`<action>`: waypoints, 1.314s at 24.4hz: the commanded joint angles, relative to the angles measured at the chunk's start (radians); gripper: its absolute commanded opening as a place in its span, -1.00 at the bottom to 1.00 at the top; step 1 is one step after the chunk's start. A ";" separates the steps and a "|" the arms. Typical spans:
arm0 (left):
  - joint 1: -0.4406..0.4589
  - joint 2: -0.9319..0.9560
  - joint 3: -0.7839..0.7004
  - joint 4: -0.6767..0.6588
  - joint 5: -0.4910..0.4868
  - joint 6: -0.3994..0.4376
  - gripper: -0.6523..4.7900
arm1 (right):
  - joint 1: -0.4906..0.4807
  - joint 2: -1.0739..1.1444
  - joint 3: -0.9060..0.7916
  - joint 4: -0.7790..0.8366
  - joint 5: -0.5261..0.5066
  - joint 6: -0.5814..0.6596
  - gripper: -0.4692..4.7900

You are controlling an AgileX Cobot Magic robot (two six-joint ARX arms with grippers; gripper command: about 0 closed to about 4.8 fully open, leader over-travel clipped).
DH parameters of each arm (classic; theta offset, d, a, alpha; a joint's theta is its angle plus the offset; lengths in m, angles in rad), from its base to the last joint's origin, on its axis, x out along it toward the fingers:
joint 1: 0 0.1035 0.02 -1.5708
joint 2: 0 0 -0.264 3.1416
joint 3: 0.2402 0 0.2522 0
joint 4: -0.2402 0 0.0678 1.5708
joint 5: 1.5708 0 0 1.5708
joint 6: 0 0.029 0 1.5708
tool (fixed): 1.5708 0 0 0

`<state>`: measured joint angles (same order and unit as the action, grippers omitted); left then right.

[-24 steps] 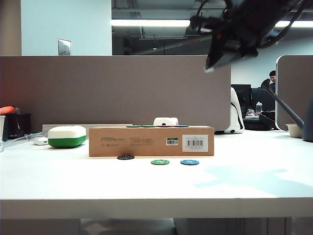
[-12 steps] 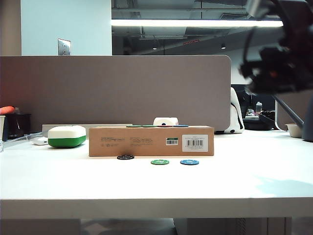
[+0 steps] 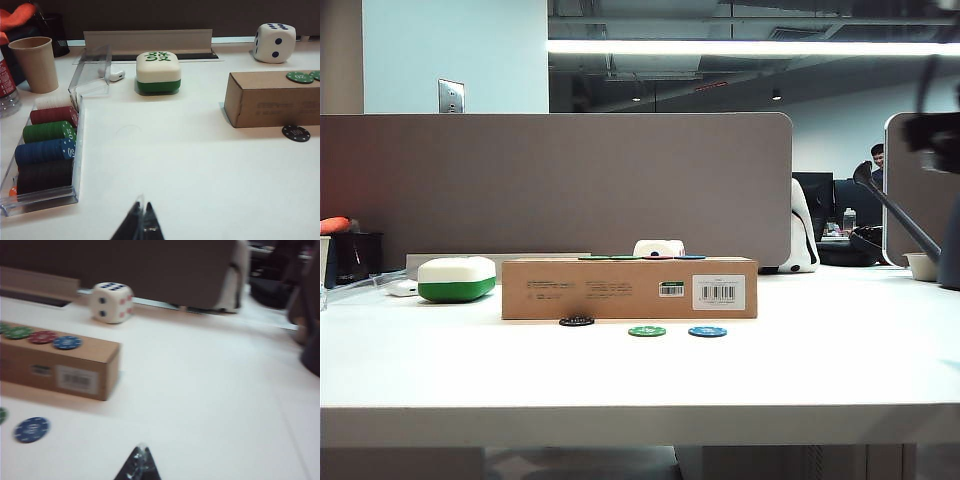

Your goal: Push the chip, whose value equals the sum of all the chip values on the rectangular box, forward next to the box.

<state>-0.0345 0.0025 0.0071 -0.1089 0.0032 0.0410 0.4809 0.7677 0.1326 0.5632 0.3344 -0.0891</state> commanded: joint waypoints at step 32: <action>-0.003 0.000 0.001 0.013 0.000 0.004 -0.78 | -0.452 -0.743 -0.131 -0.592 -0.270 0.011 -0.84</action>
<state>-0.0349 0.0025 0.0071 -0.1089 0.0036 0.0406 0.0338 0.0399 0.0063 -0.0216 0.0673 -0.0795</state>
